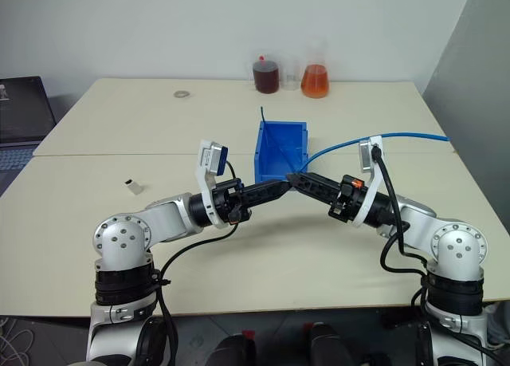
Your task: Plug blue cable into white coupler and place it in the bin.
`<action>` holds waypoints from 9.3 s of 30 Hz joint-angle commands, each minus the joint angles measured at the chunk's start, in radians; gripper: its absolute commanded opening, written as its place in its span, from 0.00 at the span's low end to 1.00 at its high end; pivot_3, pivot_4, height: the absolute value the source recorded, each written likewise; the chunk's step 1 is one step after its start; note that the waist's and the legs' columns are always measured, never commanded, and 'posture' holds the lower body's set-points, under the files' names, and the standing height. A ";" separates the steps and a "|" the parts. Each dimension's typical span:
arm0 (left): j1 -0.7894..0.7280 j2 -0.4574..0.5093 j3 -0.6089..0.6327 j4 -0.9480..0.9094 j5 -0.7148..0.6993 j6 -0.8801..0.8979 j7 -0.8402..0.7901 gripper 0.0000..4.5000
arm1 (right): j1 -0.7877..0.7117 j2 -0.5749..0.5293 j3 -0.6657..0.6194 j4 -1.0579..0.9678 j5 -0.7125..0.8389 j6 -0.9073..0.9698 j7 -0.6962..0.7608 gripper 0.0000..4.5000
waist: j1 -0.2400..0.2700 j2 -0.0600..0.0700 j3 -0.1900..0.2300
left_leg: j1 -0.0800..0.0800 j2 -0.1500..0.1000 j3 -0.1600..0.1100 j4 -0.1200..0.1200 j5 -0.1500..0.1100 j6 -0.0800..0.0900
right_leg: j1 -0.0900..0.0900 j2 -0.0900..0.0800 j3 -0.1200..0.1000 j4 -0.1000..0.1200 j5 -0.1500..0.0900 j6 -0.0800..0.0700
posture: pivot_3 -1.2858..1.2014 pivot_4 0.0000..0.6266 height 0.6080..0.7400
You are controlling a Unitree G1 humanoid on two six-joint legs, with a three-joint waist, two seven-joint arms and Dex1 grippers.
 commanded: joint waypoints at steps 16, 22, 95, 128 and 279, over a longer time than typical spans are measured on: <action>-0.002 0.029 -0.017 -0.037 -0.066 -0.011 0.020 0.05 | 0.017 -0.042 0.016 -0.011 0.033 -0.055 0.029 0.05 | 0.000 0.000 0.000 | -0.001 0.000 0.000 0.000 0.000 0.000 | 0.000 0.000 0.000 -0.001 0.000 0.000 | 0.52 0.24 1.00; 0.002 0.038 -0.023 -0.044 -0.069 -0.016 0.017 0.05 | 0.007 -0.051 0.024 -0.012 0.025 -0.058 0.032 0.05 | 0.000 0.000 0.000 | -0.001 0.000 0.000 0.000 0.000 0.000 | 0.000 0.000 0.000 -0.002 0.000 0.000 | 0.52 0.24 1.00; -0.053 -0.013 0.216 0.705 1.018 -0.906 0.950 1.00 | -0.113 -0.040 0.050 0.140 -0.297 -0.081 0.238 0.05 | 0.020 0.000 0.000 | -0.003 -0.001 0.002 -0.011 0.000 0.000 | -0.001 -0.005 -0.001 -0.015 0.006 0.000 | 0.52 0.24 1.00; -0.129 0.034 0.224 0.866 1.003 -0.973 0.894 0.22 | -0.101 -0.039 0.043 0.134 -0.305 -0.064 0.234 0.05 | 0.019 0.000 0.000 | -0.003 -0.001 0.003 -0.011 0.000 0.000 | -0.001 -0.005 -0.001 -0.014 0.006 -0.001 | 0.52 0.24 1.00; 0.240 0.108 -0.129 -0.253 0.835 -0.573 0.078 1.00 | -0.872 0.232 0.076 1.308 -1.115 -0.564 0.199 0.50 | -0.006 0.002 0.002 | -0.004 0.000 0.004 -0.002 0.001 -0.001 | -0.006 -0.002 0.002 -0.001 0.005 -0.004 | 0.52 0.24 1.00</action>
